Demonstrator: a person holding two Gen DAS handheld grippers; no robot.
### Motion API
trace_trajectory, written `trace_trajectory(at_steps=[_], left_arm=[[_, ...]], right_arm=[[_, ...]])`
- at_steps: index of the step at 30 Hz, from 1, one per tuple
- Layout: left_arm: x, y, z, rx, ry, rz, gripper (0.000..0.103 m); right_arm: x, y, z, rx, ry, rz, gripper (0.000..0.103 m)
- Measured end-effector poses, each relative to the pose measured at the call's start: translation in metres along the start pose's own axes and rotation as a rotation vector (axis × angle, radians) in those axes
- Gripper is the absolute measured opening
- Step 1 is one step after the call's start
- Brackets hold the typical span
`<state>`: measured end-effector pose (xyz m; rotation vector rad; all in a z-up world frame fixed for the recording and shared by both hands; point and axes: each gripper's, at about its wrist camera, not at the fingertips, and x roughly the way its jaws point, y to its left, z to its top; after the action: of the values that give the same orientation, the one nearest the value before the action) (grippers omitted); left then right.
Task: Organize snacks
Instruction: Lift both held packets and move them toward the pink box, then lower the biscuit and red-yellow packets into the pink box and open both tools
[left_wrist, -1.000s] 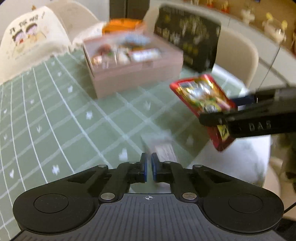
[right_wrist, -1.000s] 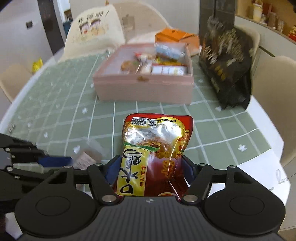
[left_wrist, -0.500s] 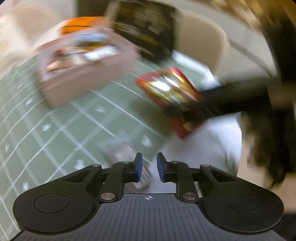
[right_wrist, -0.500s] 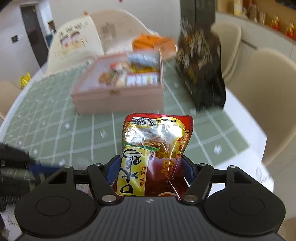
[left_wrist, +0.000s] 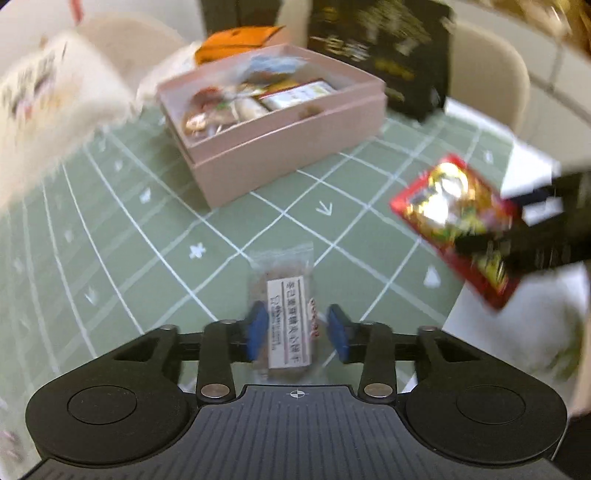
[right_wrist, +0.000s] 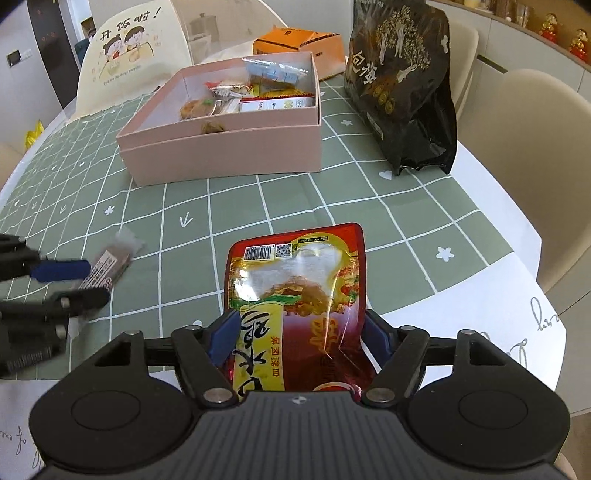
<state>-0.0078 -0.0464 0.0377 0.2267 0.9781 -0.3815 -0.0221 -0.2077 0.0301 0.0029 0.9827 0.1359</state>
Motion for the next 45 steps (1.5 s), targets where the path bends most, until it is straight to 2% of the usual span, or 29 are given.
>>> trace_trajectory(at_steps=[4,6,8,11,15,17,18,19,20,21,27,31,34,36,38,40,41,44,45], left_arm=[[0.013,0.009,0.010,-0.106,0.051,-0.085,0.086],[0.013,0.013,0.009,-0.141,0.044,-0.108,0.085],[0.012,0.013,0.008,-0.139,0.051,-0.083,0.084],[0.007,0.013,0.005,-0.138,0.061,-0.086,0.084],[0.004,0.017,0.004,-0.179,0.052,-0.100,0.085],[0.003,0.019,0.004,-0.205,0.045,-0.102,0.085],[0.003,0.018,0.006,-0.203,0.052,-0.096,0.083],[0.003,0.017,0.007,-0.193,0.055,-0.080,0.068],[0.002,0.016,0.008,-0.174,0.042,-0.046,0.047],[0.001,0.015,0.008,-0.160,0.038,-0.021,0.039],[-0.016,0.012,-0.005,-0.168,-0.023,-0.056,0.039],[-0.052,0.012,0.006,-0.169,-0.139,-0.073,0.039],[-0.087,0.023,0.035,-0.206,-0.265,-0.110,0.039],[-0.107,0.035,0.067,-0.219,-0.354,-0.121,0.039],[-0.114,0.055,0.102,-0.287,-0.417,-0.171,0.040],[-0.102,0.077,0.136,-0.348,-0.454,-0.208,0.050],[-0.086,0.085,0.149,-0.342,-0.459,-0.201,0.051],[-0.029,0.101,0.170,-0.330,-0.330,-0.117,0.045],[-0.019,0.106,0.167,-0.354,-0.318,-0.149,0.045]], right_arm=[[0.005,0.003,-0.002,-0.005,0.009,0.004,0.081],[0.006,0.008,-0.003,-0.019,0.003,-0.006,0.083],[0.008,0.014,-0.007,-0.056,-0.004,-0.023,0.086],[0.007,0.016,-0.010,-0.058,-0.018,-0.027,0.087],[0.006,0.016,-0.011,-0.053,-0.021,-0.028,0.087],[0.005,0.017,-0.011,-0.066,-0.020,-0.022,0.081],[0.004,0.017,-0.012,-0.071,-0.021,-0.015,0.079],[0.002,0.017,-0.011,-0.074,-0.021,-0.003,0.076],[0.001,0.018,-0.011,-0.078,-0.020,0.005,0.074],[0.001,0.018,-0.010,-0.085,-0.020,0.003,0.074],[-0.007,0.016,-0.009,-0.059,-0.024,0.034,0.069],[-0.021,0.006,-0.004,-0.012,-0.041,0.075,0.067],[-0.041,-0.002,0.008,0.014,-0.093,0.102,0.067],[-0.057,-0.005,0.020,0.019,-0.144,0.113,0.067],[-0.072,-0.005,0.035,0.009,-0.200,0.116,0.067],[-0.080,-0.001,0.050,-0.016,-0.244,0.113,0.067],[-0.082,0.003,0.058,-0.032,-0.260,0.106,0.067],[-0.077,0.012,0.074,-0.066,-0.272,0.085,0.068],[-0.074,0.014,0.079,-0.070,-0.260,0.077,0.068]])
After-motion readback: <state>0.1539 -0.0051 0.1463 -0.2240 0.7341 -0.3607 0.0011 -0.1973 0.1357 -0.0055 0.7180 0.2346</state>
